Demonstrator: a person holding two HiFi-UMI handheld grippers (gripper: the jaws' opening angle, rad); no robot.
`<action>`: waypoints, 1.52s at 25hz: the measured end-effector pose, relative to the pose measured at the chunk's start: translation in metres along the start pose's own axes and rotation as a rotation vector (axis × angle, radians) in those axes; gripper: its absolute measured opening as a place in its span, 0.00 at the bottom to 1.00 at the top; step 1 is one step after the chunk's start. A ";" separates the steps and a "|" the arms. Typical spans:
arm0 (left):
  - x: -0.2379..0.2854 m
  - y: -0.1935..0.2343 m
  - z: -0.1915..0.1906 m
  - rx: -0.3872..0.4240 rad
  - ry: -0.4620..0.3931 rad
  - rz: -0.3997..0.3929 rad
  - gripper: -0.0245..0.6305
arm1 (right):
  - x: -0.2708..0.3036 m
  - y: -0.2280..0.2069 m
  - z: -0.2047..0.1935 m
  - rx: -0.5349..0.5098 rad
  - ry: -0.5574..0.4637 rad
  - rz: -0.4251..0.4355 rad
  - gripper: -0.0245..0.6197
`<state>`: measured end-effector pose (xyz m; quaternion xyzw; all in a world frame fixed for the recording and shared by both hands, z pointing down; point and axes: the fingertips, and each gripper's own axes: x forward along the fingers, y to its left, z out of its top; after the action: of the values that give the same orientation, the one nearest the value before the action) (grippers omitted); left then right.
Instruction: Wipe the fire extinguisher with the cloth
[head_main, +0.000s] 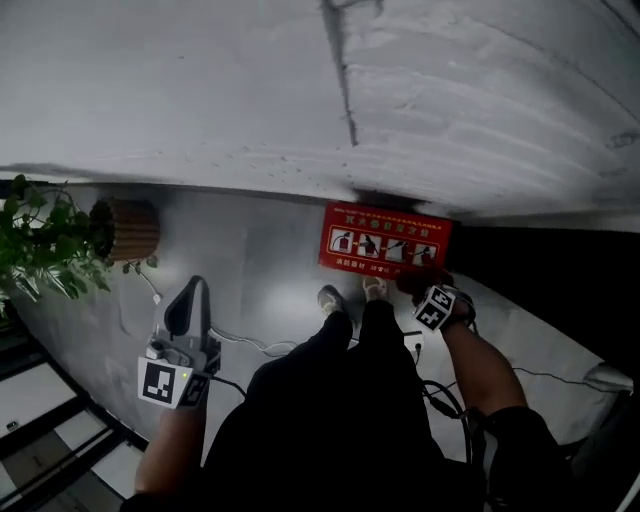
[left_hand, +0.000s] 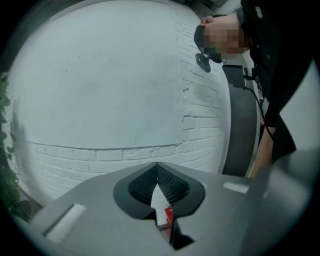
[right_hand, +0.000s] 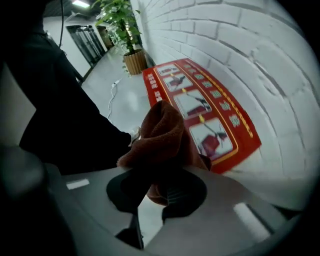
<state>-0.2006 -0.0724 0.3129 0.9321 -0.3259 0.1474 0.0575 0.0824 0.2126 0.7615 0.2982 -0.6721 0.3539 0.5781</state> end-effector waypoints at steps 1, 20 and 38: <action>0.009 -0.007 0.003 0.004 -0.003 -0.022 0.04 | 0.001 -0.002 -0.024 0.035 0.040 0.001 0.13; -0.038 -0.009 0.020 0.039 -0.030 0.162 0.04 | -0.013 -0.075 0.142 0.117 -0.235 -0.004 0.16; 0.038 -0.076 0.034 -0.016 -0.220 -0.115 0.04 | -0.278 -0.064 0.053 0.403 -0.987 -0.348 0.04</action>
<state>-0.1165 -0.0421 0.2917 0.9593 -0.2773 0.0380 0.0371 0.1467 0.1302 0.4910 0.6397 -0.7228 0.1932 0.1762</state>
